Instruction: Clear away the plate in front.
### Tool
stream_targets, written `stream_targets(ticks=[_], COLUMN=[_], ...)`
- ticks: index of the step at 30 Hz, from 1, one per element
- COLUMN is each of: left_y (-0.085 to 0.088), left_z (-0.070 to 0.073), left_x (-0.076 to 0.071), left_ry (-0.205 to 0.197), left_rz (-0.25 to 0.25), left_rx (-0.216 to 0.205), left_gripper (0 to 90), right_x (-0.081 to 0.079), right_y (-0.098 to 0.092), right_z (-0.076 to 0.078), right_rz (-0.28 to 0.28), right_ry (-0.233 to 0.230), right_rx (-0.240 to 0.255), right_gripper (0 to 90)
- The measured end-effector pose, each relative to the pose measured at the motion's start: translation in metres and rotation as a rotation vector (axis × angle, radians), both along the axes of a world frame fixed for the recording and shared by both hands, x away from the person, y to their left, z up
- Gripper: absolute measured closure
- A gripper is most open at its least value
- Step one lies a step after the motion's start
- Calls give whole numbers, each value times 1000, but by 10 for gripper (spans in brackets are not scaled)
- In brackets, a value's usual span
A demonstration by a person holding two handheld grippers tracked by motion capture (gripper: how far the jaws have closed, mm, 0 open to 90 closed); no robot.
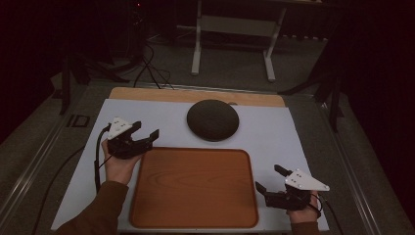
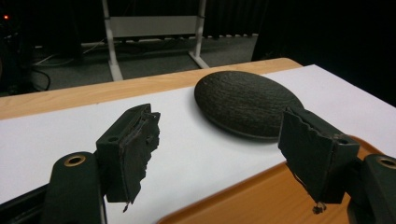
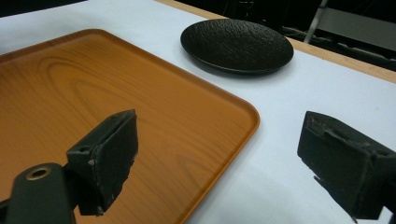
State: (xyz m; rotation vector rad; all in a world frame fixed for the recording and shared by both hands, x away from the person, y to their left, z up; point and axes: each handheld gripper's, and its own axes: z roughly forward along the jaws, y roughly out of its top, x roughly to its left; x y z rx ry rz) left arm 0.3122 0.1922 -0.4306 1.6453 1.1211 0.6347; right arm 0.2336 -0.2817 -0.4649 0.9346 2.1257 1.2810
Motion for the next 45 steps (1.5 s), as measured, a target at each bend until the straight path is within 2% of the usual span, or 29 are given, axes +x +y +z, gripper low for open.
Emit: stream_targets(ticks=[5, 11, 19, 26, 38, 45], left_y=[-15, -27, -39, -42, -54, -66], left_z=[2, 1, -2, -2, -13, -15], left_x=[14, 29, 48, 60, 86, 100], left_ry=[-7, -9, 2, 18, 55, 58], left_rz=[-9, -18, -21, -14, -13, -23], left_rx=[32, 49, 42, 36, 24, 37], left_gripper=[278, 279, 281, 284, 290, 290], right_x=[0, 0, 0, 0, 0, 0], right_y=[0, 0, -2, -2, -5, -6], right_z=[0, 1, 2, 2, 3, 3], right_rz=[1, 1, -7, -10, -18, -19], right_ry=[-3, -10, -22, -22, -27, -28], right_rx=[0, -1, 6, 9, 23, 28], right_gripper=[121, 121, 121, 121, 121, 121])
